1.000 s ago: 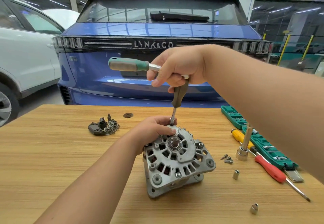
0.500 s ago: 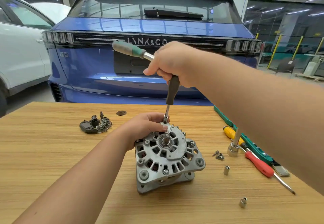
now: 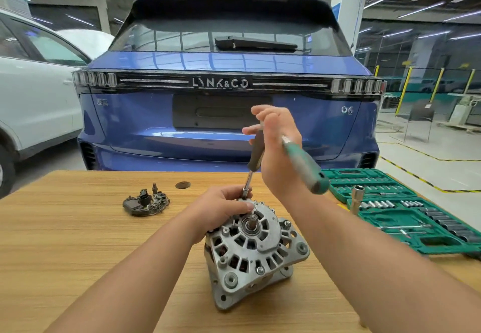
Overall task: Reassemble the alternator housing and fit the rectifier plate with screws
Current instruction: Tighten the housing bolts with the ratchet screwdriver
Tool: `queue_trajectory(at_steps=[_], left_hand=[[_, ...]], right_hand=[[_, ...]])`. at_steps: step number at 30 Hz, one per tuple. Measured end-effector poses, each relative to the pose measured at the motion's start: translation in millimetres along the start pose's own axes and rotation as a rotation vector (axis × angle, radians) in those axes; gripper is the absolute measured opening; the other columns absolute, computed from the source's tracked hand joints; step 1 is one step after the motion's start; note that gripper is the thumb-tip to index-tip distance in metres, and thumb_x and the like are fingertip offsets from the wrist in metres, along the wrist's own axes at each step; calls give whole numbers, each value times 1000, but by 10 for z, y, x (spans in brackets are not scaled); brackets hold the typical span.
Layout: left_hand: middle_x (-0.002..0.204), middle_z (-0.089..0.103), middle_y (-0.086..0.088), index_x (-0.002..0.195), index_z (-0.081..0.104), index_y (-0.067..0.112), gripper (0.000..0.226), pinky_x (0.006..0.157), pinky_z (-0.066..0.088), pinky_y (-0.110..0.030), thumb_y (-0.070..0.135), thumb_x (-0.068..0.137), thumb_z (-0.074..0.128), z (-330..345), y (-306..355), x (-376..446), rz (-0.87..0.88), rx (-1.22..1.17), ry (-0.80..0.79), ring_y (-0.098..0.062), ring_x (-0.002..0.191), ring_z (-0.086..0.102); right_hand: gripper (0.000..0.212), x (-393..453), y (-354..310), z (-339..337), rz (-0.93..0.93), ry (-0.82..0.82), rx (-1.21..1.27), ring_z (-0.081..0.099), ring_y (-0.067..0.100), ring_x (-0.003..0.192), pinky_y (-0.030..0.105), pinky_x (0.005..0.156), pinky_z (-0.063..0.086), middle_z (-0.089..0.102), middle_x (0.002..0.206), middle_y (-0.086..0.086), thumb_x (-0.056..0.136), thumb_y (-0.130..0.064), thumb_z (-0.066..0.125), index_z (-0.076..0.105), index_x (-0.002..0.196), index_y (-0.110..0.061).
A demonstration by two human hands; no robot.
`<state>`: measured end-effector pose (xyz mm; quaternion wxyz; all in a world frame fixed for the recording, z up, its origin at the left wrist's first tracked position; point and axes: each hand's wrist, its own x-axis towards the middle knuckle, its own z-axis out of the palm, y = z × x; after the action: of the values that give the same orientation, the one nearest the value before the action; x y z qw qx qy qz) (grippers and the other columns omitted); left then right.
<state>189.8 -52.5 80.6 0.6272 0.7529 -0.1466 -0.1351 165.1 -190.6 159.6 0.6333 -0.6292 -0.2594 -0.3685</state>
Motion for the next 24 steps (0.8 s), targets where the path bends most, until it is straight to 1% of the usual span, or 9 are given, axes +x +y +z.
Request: queue_trajectory(at_steps=[2,3,5,7,12,15,19,21,24], left_hand=[[98,80,-2,110,76,27,23,84,58,-35,16,90,77,-3,-3,13,-8,7,10,-19,90,76],[99,80,-2,110,76,27,23,84,58,-34,16,90,77,-6,-9,21,-10,8,10,-20,91,76],[97,80,1,109,76,27,23,73,58,-25,15,90,77,-11,-12,25,-8,6,13,-14,86,76],[94,80,4,107,76,28,22,65,55,-19,16,89,77,-11,-13,24,-10,18,14,-8,80,75],[95,80,0,107,76,28,22,68,57,-26,15,90,77,-12,-17,46,-32,1,1,-14,82,76],[96,80,-1,109,76,26,25,71,58,-30,12,89,77,-5,-29,58,-37,-38,14,-17,83,77],[98,80,0,111,74,24,28,75,58,-34,9,88,77,7,-39,52,-42,-71,37,-20,88,78],[98,80,1,110,74,24,26,75,58,-35,10,88,77,8,-34,44,-43,-64,32,-21,88,78],[97,80,2,109,75,25,24,72,58,-32,11,89,76,-3,-22,45,-47,-29,23,-17,85,77]], right_hand=[[43,3,20,15,226,6,283,69,25,82,37,75,53,71,92,12,98,-52,38,62,99,-16],[42,35,14,4,308,-19,405,68,24,80,35,74,52,73,91,11,98,-50,39,64,100,-15],[37,118,-4,-54,434,-80,583,64,20,73,31,73,51,71,84,8,101,-43,45,67,98,-13],[33,178,-8,-127,534,-141,675,62,18,69,30,71,50,68,80,5,104,-37,48,68,94,-13],[38,255,-26,-260,641,-250,725,61,21,69,34,72,49,65,79,3,102,-38,49,75,85,-16],[33,218,-59,-195,531,-221,539,65,23,77,36,74,49,70,87,6,105,-34,47,72,94,-16],[26,68,-62,-72,110,-41,68,72,14,84,25,72,53,74,88,0,104,-24,51,72,98,-11],[26,31,-64,-91,39,8,3,72,11,85,21,72,54,73,87,-1,103,-20,52,72,100,-4],[22,16,-64,-115,-19,45,-78,70,9,85,22,76,53,73,90,0,101,-22,54,72,98,-10]])
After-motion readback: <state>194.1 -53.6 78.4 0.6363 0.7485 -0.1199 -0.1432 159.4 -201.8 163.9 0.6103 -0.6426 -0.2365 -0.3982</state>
